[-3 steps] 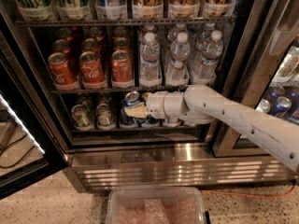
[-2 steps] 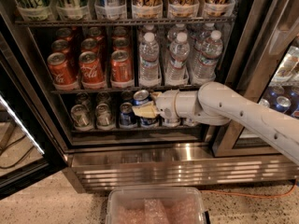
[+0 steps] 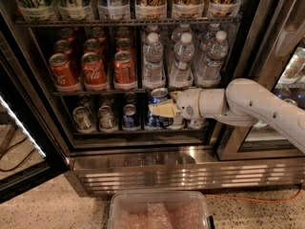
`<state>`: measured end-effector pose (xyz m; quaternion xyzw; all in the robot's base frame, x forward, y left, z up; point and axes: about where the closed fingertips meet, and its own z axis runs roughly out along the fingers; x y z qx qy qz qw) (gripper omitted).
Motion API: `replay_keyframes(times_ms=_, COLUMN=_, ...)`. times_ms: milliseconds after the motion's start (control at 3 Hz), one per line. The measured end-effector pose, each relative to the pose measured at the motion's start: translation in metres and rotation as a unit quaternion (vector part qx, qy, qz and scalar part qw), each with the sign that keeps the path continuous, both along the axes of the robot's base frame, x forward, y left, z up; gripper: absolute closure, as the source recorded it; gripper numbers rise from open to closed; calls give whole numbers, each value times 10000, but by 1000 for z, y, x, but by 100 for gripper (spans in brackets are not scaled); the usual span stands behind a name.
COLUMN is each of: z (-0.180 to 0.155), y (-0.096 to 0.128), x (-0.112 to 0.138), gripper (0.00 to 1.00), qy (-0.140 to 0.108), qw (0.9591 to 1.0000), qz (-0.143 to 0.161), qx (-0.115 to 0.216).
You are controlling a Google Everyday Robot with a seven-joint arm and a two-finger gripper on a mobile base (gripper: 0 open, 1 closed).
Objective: Pick pepsi can from bottom shelf of fridge
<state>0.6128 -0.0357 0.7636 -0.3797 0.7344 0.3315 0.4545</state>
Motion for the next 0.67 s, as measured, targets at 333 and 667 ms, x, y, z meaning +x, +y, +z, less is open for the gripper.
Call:
replay_keyframes(times_ms=333, z=16, y=-12, x=-2, gripper=100, qy=-159, qw=9997, qz=-60, qx=177)
replay_keyframes(times_ms=667, z=26, y=-1, x=6, gripper=100, qy=-273, qw=9983, qz=260, qx=446)
